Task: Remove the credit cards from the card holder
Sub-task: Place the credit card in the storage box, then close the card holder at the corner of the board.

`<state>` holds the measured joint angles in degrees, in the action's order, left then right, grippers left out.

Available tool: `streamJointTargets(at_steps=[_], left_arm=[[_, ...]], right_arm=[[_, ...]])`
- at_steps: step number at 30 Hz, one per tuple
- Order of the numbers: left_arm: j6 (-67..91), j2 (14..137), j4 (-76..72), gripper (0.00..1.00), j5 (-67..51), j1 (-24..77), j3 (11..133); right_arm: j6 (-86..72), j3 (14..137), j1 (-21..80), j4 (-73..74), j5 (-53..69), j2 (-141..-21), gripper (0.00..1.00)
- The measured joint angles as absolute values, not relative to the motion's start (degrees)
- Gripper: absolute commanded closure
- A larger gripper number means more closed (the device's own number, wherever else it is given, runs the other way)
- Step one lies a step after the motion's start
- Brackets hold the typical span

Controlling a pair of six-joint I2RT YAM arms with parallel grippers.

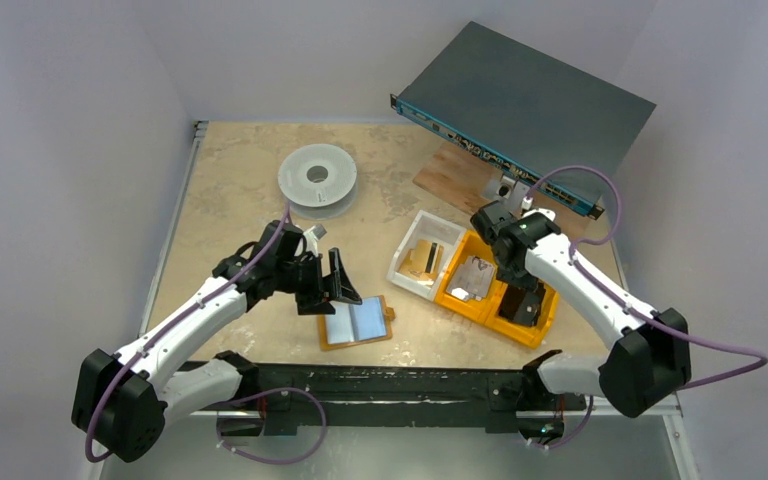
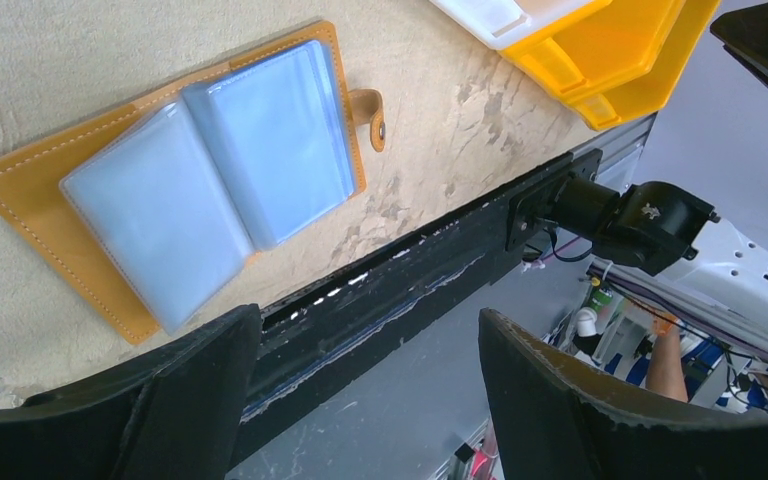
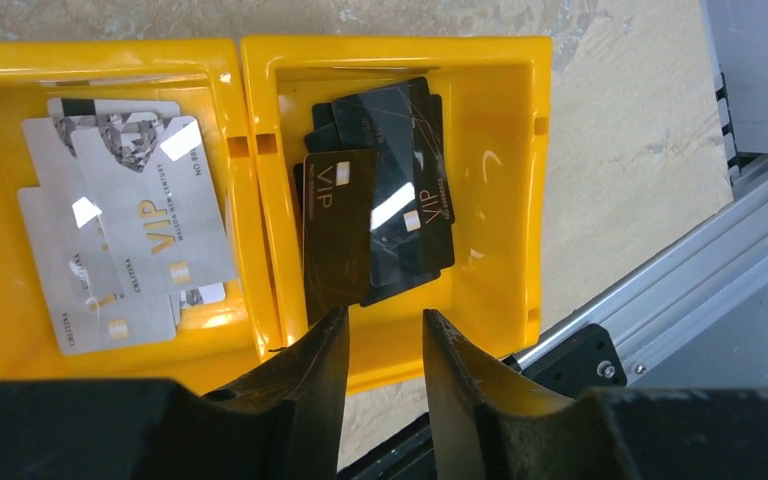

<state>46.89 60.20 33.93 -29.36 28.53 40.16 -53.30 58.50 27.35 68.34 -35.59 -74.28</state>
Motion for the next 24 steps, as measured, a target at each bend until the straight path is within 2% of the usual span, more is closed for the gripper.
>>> streamJointTargets(at_steps=[6, 11, 15, 19, 24], left_arm=[[47.70, 60.18, 33.95, 0.20, -27.75, 28.53, 40.16], [49.47, 59.20, 34.30, 0.20, -22.41, 28.53, 39.18], [51.53, 57.32, 36.01, 0.21, -15.40, 28.53, 36.86], [54.28, 54.02, 37.45, 0.25, -8.88, 28.53, 32.64], [56.64, 52.01, 35.92, 0.33, -5.91, 28.53, 27.35]], right_arm=[[-50.94, 58.50, 27.35, 67.46, -32.95, -70.76, 0.60], [-48.18, 58.41, 28.10, 62.48, -26.63, -64.69, 0.43], [-47.29, 56.73, 30.50, 56.58, -21.04, -58.70, 0.41], [-47.70, 53.60, 36.64, 49.60, -16.27, -55.88, 0.40], [-47.99, 52.10, 49.39, 40.62, -13.08, -60.31, 0.34]])
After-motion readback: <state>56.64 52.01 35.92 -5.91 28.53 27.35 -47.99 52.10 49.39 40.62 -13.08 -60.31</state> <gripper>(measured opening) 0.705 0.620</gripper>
